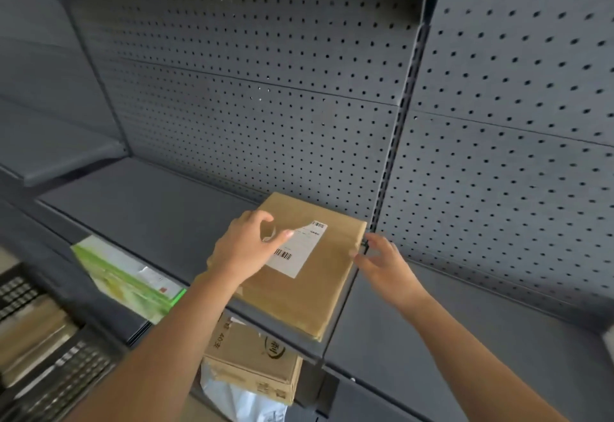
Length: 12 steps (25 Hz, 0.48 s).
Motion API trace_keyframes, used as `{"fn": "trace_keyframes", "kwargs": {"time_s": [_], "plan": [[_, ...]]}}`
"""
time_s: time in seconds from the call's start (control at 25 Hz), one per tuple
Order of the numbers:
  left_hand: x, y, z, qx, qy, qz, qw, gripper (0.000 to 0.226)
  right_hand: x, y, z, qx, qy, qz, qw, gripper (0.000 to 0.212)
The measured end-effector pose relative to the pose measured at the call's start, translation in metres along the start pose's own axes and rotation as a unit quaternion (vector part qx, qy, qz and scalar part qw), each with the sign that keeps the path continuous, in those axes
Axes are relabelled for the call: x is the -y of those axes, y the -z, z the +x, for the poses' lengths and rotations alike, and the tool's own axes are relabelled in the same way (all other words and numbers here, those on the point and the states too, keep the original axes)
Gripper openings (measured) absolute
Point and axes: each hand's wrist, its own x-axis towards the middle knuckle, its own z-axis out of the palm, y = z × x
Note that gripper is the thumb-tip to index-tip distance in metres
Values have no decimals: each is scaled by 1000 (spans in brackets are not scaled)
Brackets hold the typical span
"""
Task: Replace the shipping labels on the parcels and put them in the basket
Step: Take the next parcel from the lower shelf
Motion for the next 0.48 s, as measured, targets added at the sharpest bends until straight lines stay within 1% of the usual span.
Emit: {"fn": "trace_keyframes", "kwargs": {"time_s": [0.12,0.24,0.32,0.48], "plan": [[32,-3,9,20,46,29,998,63,0,-26,11,15,-34,34,999,75],[50,-8,16,38,85,1,996,70,1,-44,18,10,-54,60,997,85],[53,-8,20,44,100,-11,994,79,0,-53,19,4,-63,80,995,94],[49,-6,24,65,108,14,992,84,-4,-63,19,-6,-72,118,990,94]]}}
